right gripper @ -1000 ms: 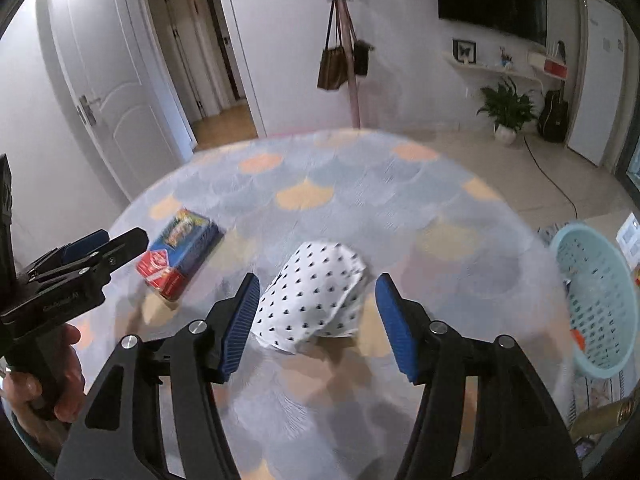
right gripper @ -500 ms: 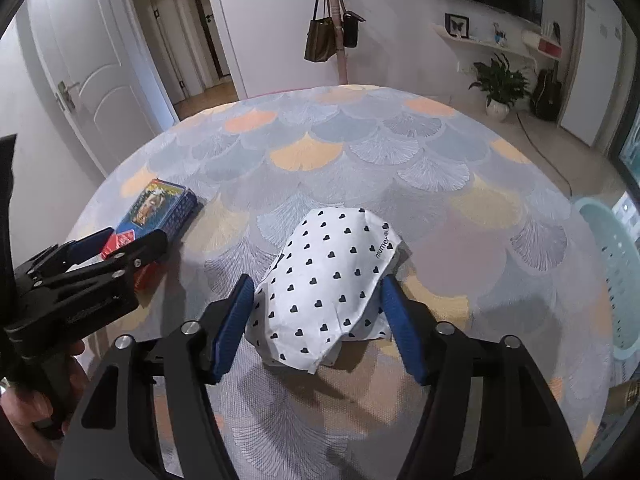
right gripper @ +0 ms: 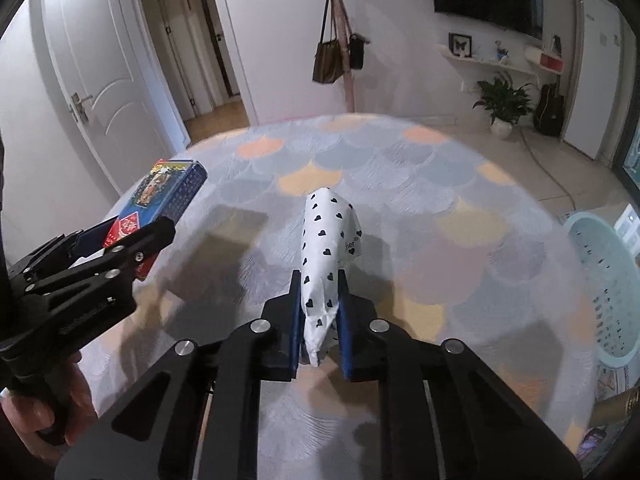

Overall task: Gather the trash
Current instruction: 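Carry both items over the blue basket and open both tools to drop them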

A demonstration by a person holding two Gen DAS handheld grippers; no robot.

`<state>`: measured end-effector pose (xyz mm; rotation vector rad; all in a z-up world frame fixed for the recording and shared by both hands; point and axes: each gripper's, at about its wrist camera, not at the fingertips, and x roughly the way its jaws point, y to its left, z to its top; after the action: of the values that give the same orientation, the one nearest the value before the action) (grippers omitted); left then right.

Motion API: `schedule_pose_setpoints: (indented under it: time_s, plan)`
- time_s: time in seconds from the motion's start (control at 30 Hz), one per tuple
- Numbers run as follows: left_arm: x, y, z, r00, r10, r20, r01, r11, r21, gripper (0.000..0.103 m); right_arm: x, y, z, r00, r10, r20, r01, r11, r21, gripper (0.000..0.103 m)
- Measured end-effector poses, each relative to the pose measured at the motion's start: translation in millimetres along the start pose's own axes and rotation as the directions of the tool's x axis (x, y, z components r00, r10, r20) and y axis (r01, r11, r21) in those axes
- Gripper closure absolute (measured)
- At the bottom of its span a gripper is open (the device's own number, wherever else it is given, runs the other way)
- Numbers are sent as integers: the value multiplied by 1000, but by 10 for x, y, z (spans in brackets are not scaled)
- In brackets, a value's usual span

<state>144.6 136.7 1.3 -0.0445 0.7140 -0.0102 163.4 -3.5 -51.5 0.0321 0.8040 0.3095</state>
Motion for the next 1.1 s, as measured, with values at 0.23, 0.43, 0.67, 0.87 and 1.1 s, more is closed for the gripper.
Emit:
schedule_pose_setpoints:
  time_s: [0.23,0.43,0.67,0.87,1.1]
  plan:
    - [-250,-347,175,994,-71,77,68,997,34,43,-404,-159,96,995,-50,92,50,999,1,90]
    - [-398,-751,293,983,-132,129,120,988,95,43,-711,-429,139,986,-81,149,75,996,39,90]
    - [-428,-1364,387,964,-221,147,195,965,176,43,-1068,-892,121,966,-165,198,149,984,95,90]
    - [-345,-1918,399,949,-289,125,253,937,243,43,-1213,-1380,63,952,-245,183,219,964,152,90]
    - [-9,-2566,332,933,-359,23,338,897,283,43,-1232,-2134,-87,940,-314,131,267,919,291,90]
